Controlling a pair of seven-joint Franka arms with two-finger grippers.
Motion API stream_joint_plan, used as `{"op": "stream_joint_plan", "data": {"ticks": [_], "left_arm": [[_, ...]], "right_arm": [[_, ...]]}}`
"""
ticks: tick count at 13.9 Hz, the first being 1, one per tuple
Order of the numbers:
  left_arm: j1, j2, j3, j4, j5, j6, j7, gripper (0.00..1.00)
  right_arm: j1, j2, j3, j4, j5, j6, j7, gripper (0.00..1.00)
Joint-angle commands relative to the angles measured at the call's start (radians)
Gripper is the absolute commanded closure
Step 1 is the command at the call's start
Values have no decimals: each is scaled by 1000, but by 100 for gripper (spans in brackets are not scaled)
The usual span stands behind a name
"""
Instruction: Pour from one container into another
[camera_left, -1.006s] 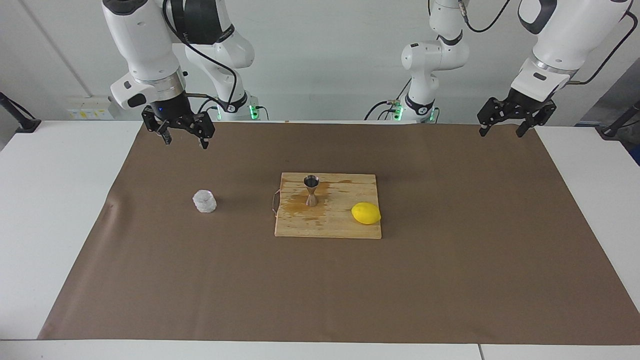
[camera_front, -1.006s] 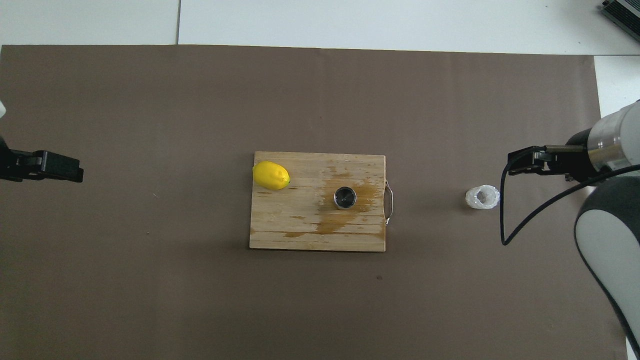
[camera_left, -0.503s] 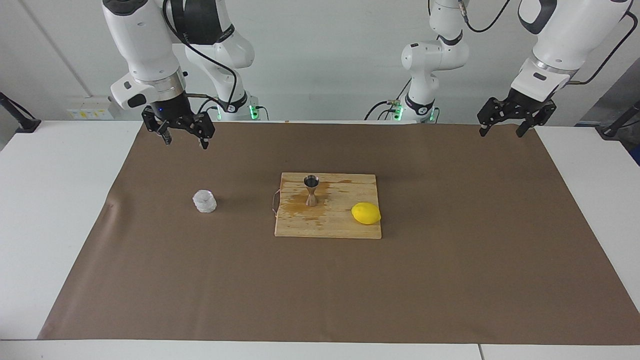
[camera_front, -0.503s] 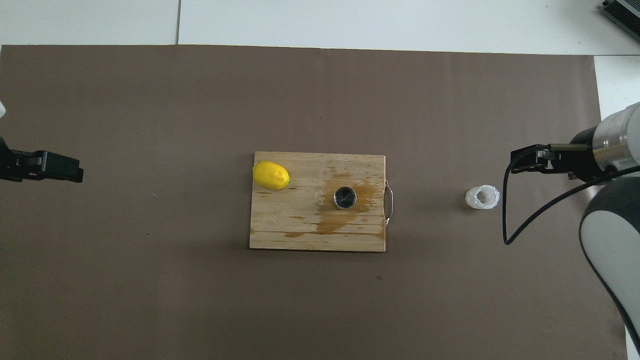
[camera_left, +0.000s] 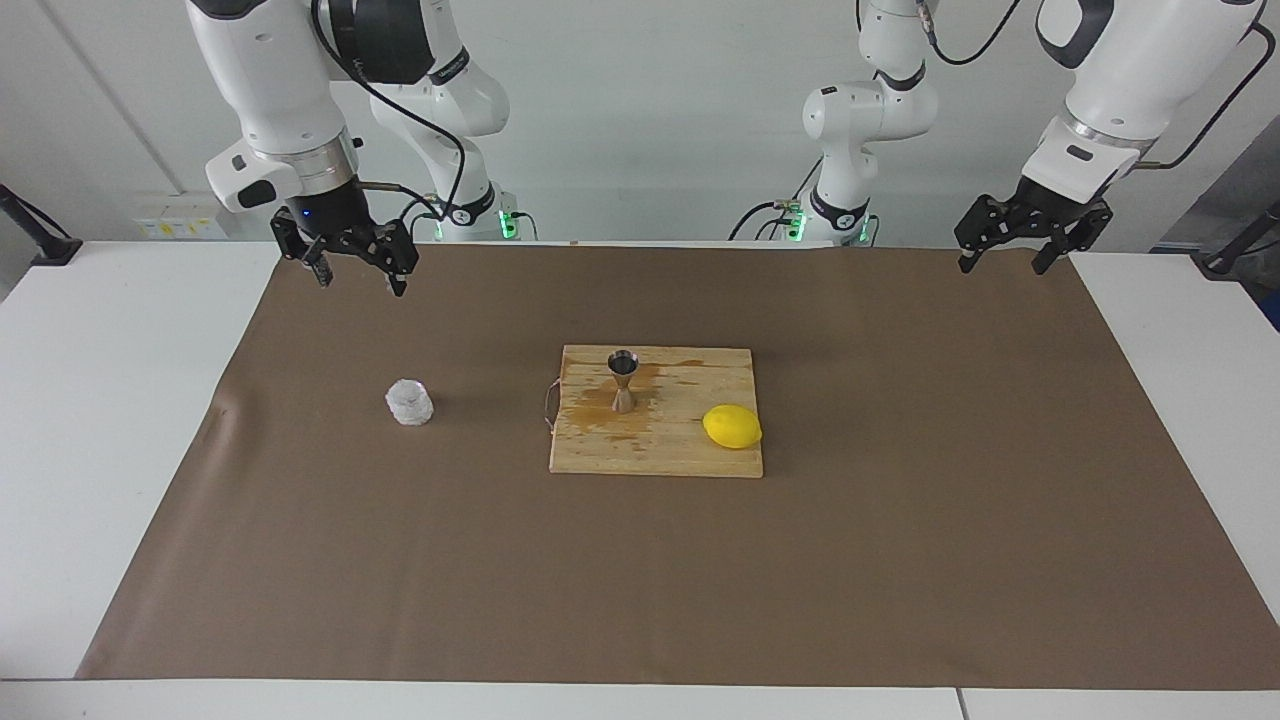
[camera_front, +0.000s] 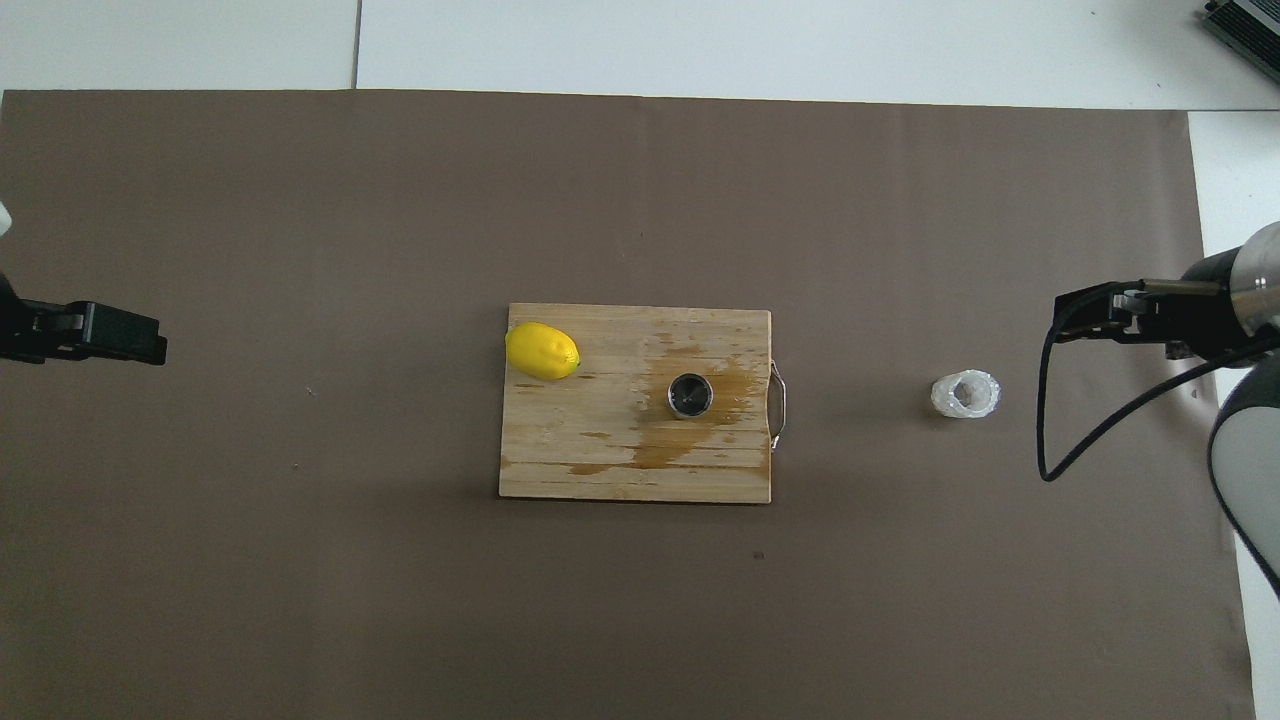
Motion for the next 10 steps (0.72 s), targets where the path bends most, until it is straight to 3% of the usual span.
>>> {"op": "stream_joint_plan", "data": {"ticks": [1, 10], "left_arm": [[4, -25, -1, -27, -9, 1, -10, 0], [6, -25, -1, -27, -9, 1, -10, 0]], "right_arm": [[12, -7, -12, -1, 8, -27, 15, 0], [10, -15, -12, -11, 16, -53, -48, 0]]}}
